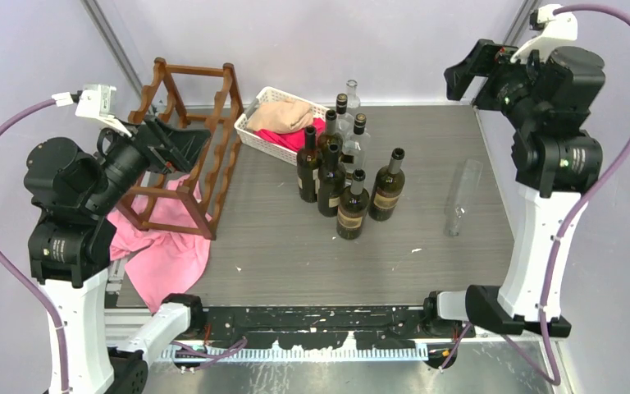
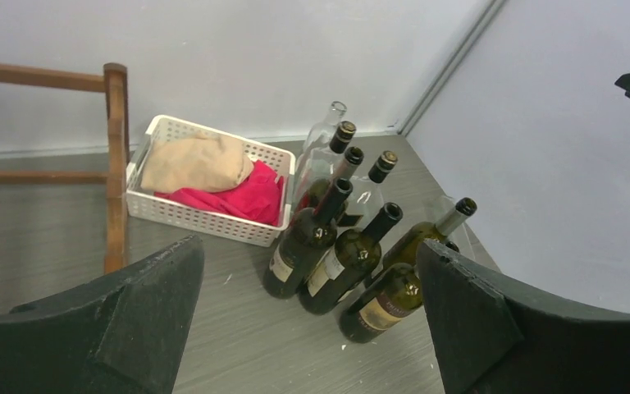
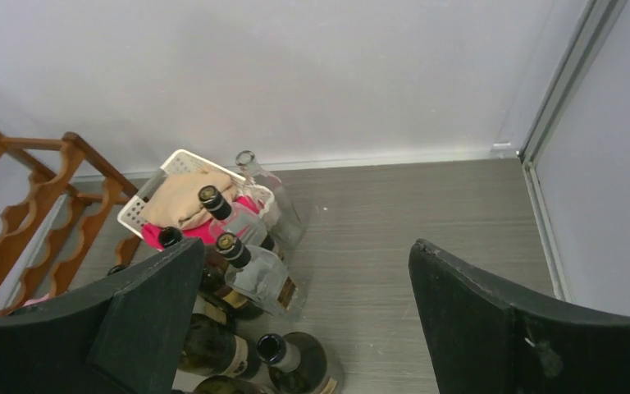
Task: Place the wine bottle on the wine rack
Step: Pick up the wine bottle from the center of the board.
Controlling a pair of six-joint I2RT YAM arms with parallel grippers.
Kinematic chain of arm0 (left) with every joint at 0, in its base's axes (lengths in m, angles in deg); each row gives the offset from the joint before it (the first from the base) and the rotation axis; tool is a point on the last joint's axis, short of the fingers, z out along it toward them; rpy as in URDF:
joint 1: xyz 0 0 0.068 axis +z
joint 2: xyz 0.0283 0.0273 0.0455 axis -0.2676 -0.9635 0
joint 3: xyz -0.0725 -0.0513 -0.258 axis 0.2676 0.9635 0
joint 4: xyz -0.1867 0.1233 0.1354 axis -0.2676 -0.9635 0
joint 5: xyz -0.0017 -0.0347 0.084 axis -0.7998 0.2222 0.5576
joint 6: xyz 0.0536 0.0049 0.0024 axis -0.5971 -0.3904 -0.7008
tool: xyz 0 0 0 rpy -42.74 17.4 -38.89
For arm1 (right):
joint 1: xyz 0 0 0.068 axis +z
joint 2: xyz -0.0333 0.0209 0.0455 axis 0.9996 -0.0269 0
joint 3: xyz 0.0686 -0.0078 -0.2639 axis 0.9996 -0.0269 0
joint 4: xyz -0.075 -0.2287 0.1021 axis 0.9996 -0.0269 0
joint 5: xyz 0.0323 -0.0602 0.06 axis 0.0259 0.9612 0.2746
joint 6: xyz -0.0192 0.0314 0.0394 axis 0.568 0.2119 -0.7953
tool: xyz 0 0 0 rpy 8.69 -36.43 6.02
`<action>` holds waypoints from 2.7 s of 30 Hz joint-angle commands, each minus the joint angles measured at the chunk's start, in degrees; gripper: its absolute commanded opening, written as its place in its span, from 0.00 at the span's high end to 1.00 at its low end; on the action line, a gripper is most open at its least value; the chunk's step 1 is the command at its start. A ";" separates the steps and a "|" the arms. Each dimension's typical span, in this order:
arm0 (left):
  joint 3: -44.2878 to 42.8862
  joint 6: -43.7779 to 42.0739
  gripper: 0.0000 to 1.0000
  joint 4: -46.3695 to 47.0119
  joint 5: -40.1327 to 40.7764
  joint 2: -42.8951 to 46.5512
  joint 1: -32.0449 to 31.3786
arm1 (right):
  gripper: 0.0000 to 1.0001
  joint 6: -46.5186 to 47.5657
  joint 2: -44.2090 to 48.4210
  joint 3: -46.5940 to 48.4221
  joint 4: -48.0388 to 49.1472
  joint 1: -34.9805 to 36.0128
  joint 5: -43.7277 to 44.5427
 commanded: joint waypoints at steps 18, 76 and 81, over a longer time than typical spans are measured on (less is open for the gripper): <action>-4.15 11.69 0.00 1.82 -1.10 -2.70 4.86 | 0.00 5.83 -5.54 -1.01 1.52 -1.56 -3.88; -7.61 38.65 0.04 32.04 1.09 -26.61 -5.80 | 0.00 24.30 3.24 -26.26 10.97 -1.48 -49.13; -22.80 41.11 0.01 15.09 13.11 -28.44 -6.15 | 0.00 16.12 4.57 -27.01 16.70 -1.57 -45.16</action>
